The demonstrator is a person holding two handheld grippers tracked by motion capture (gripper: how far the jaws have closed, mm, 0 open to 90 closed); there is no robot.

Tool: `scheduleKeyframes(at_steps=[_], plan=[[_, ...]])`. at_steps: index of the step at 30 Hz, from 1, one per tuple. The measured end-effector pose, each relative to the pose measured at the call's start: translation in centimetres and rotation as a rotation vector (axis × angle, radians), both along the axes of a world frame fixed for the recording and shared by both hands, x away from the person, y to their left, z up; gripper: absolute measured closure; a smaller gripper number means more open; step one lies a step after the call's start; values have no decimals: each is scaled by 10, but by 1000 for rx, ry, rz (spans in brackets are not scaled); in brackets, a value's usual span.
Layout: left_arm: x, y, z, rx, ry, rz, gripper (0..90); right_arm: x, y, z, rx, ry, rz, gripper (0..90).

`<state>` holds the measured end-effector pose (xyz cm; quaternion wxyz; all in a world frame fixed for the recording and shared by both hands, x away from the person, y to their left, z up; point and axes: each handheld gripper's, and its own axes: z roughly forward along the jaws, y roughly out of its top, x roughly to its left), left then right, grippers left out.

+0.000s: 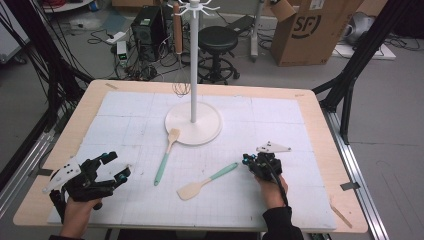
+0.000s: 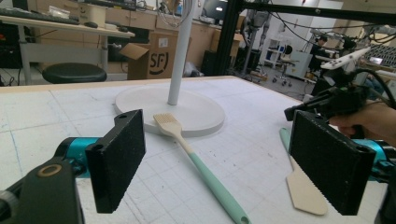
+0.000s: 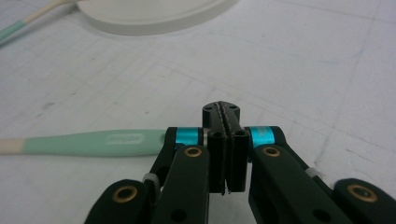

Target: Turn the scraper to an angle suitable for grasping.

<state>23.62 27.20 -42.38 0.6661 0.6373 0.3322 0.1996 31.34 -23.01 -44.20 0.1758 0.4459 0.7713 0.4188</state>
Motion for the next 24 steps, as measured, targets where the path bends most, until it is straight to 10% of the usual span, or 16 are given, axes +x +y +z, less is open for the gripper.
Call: scheduleKeyframes(at_steps=[15,24], plan=[[3,-5,0,7,3,-11,192,13,13,-7,-38,62,186,894],[3,-9,1,17,3,-20,192,-5,6,-1,-19,33,169,893]])
